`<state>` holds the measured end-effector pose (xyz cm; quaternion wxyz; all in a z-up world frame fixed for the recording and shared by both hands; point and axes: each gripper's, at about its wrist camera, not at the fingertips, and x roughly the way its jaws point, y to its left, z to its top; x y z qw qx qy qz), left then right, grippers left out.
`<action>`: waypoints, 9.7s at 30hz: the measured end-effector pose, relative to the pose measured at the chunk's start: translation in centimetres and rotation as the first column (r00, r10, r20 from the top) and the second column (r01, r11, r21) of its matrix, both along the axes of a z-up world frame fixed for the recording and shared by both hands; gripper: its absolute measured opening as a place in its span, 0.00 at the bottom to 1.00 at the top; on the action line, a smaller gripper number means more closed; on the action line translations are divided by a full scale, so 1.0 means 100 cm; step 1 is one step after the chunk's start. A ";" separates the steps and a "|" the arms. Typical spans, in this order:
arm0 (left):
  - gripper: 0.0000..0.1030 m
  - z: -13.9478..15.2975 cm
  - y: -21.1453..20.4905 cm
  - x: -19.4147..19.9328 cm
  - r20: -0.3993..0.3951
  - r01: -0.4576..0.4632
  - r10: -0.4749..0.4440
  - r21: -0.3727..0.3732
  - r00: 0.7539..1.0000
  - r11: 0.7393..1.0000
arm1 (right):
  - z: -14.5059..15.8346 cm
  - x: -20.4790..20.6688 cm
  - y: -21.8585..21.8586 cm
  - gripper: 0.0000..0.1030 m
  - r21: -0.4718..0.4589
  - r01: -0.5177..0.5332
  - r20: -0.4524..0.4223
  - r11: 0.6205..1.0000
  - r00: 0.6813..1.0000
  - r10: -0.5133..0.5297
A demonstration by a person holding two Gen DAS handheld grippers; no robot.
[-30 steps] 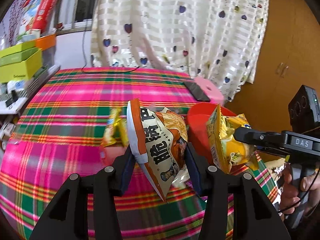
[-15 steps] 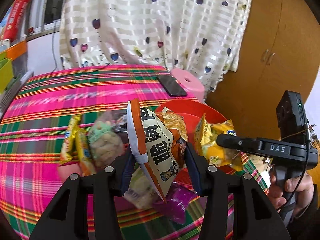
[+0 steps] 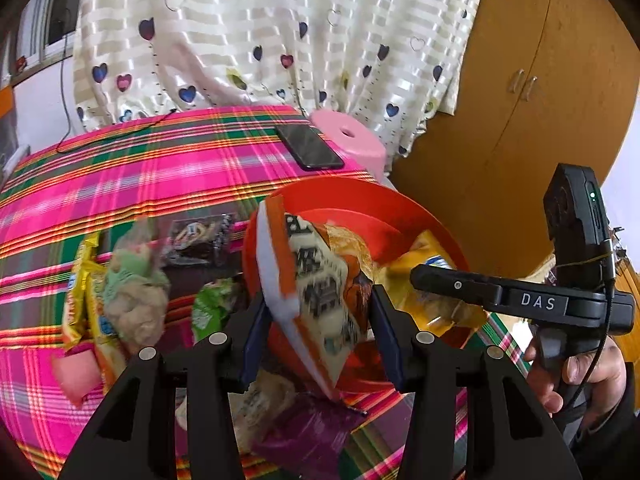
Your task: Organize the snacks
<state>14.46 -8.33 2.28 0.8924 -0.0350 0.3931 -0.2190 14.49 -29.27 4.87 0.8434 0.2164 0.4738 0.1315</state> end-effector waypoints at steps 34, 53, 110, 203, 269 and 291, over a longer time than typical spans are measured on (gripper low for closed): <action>0.35 0.009 0.046 -0.045 0.045 -0.107 0.107 0.016 0.993 0.994 | 0.040 -0.052 0.029 0.42 -0.127 -0.083 0.094 0.988 0.991 0.095; 0.35 -0.005 0.096 -0.074 0.012 -0.219 0.219 0.000 0.976 0.976 | 0.046 -0.066 0.063 0.42 -0.134 -0.170 0.113 0.976 0.976 0.185; 0.45 -0.060 0.195 -0.023 -0.152 -0.416 0.402 -0.072 0.903 0.907 | 0.042 -0.040 0.164 0.47 -0.152 -0.371 0.087 0.916 0.918 0.386; 0.43 -0.005 0.177 -0.091 0.018 -0.405 0.407 -0.049 0.913 0.913 | 0.052 -0.046 0.179 0.20 -0.198 -0.344 0.193 0.918 0.904 0.380; 0.43 0.017 0.046 -0.051 0.031 -0.080 0.083 -0.071 0.996 0.994 | 0.020 -0.008 0.003 0.20 -0.292 -0.024 0.114 0.956 0.992 0.060; 0.43 0.011 -0.002 -0.023 -0.006 0.073 -0.074 -0.068 0.997 0.995 | 0.007 0.010 -0.009 0.28 -0.252 -0.033 0.068 0.967 0.996 0.052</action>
